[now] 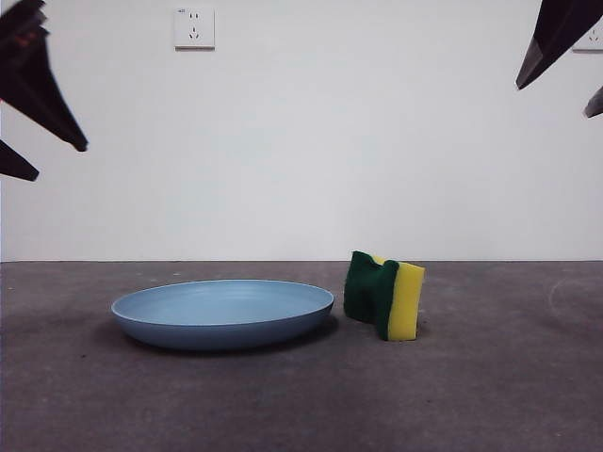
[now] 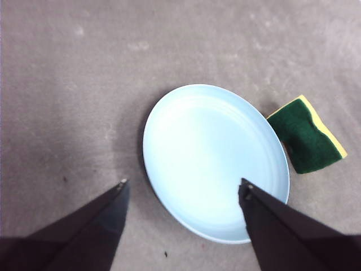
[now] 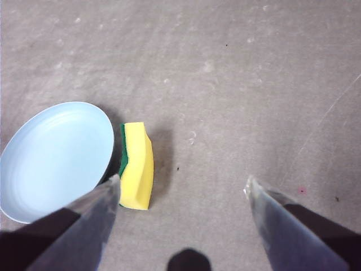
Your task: Pick up the plate,pick up the cloth,clean the plate with the cloth
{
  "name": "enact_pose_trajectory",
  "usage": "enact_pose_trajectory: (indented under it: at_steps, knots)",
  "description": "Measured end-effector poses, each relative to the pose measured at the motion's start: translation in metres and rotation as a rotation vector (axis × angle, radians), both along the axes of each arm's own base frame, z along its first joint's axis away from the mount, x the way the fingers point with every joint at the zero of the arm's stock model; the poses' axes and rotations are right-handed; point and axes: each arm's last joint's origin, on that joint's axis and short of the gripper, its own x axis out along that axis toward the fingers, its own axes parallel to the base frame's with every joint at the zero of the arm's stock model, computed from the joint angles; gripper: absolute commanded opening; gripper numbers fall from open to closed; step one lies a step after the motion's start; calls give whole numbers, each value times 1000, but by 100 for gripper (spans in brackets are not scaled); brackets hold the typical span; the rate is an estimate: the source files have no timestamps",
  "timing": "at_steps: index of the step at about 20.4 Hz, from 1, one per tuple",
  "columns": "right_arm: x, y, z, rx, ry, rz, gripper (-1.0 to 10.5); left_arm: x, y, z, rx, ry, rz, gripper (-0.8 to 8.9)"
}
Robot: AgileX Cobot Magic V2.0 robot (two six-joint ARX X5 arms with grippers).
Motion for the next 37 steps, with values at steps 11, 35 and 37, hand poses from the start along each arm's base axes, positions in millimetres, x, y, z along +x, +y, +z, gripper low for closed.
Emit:
enact_pose_trajectory:
  at_steps: [11, 35, 37]
  knots:
    - [0, 0, 0, 0, 0, 0, 382, 83, -39, -48, 114, 234, -46, 328]
    - [24, 47, -31, 66, 195, 290, 378, 85, -49, -18, 205, 43, -33, -6]
    - [36, 66, -36, 60, 221, 347, 378, 74, -43, 19, 273, -47, 26, -6]
